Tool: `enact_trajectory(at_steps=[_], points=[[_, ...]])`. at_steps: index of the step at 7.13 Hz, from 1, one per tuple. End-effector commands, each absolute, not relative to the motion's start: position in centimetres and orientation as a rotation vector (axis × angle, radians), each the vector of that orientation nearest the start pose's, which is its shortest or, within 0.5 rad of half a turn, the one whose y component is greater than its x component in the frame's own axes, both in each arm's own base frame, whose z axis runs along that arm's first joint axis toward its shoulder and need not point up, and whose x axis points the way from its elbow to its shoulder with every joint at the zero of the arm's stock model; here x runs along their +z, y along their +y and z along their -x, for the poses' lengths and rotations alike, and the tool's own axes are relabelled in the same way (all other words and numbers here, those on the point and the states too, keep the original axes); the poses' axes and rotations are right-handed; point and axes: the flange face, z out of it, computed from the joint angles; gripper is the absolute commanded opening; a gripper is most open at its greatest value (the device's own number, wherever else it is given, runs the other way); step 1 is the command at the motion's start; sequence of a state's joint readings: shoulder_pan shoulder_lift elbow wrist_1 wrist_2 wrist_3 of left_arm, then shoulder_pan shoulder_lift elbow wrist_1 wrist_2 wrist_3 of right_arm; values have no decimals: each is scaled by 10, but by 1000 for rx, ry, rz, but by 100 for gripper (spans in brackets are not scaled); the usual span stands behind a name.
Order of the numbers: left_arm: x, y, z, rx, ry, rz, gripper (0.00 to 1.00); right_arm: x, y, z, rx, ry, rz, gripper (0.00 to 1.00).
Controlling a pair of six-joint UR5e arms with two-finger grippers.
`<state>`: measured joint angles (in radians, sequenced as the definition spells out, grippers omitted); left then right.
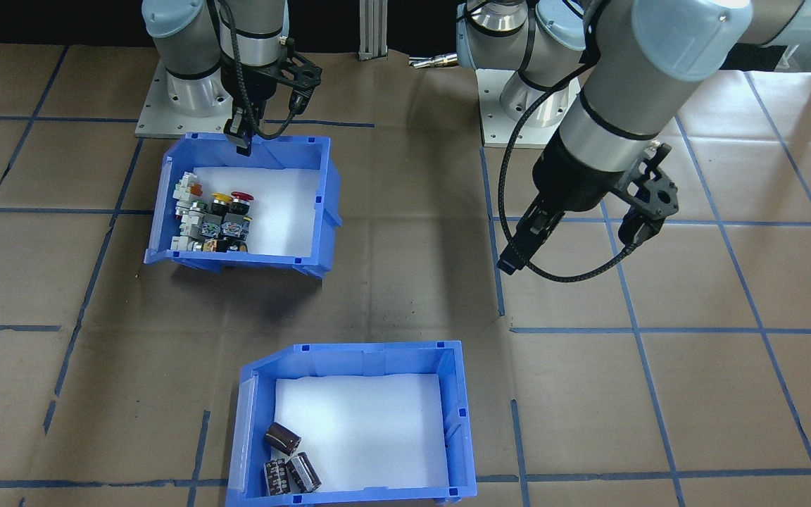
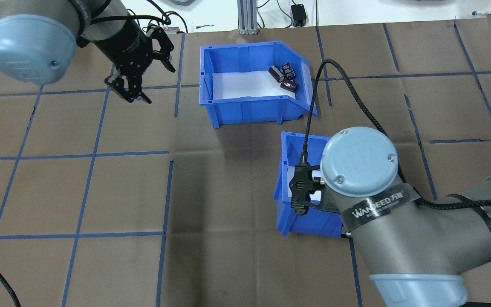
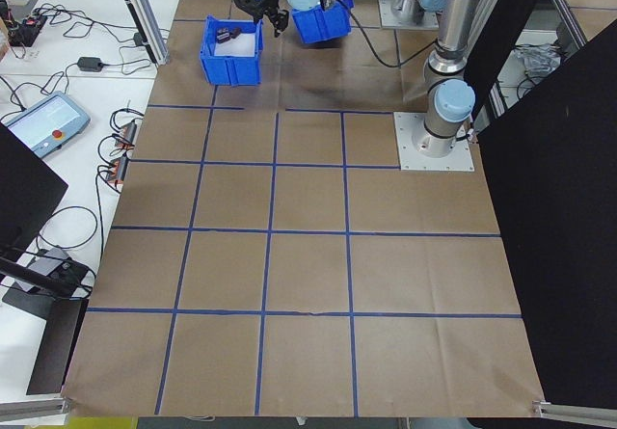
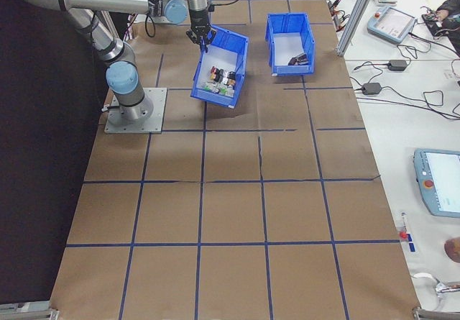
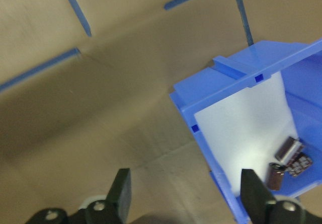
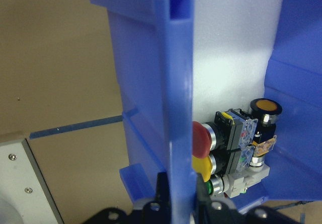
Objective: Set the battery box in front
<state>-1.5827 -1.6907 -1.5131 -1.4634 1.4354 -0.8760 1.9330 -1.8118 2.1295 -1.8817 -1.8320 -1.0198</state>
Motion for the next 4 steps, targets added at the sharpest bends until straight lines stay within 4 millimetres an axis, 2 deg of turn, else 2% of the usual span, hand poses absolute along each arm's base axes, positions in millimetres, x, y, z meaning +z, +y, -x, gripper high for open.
enact_trajectory(at_steps=[1,2,3,4], points=[[489,-523,121,-61,3048,648,100,342,-315,-282,201,2644,2196,0],[491,-517,117,-36,3031,392,100,348,-309,-296,172,2639,2229,0],[480,-512,118,40,3060,228,100,354,-302,-313,125,2641,2237,0],[475,-511,124,49,3090,55,100,351,-298,-332,110,2622,2263,0]])
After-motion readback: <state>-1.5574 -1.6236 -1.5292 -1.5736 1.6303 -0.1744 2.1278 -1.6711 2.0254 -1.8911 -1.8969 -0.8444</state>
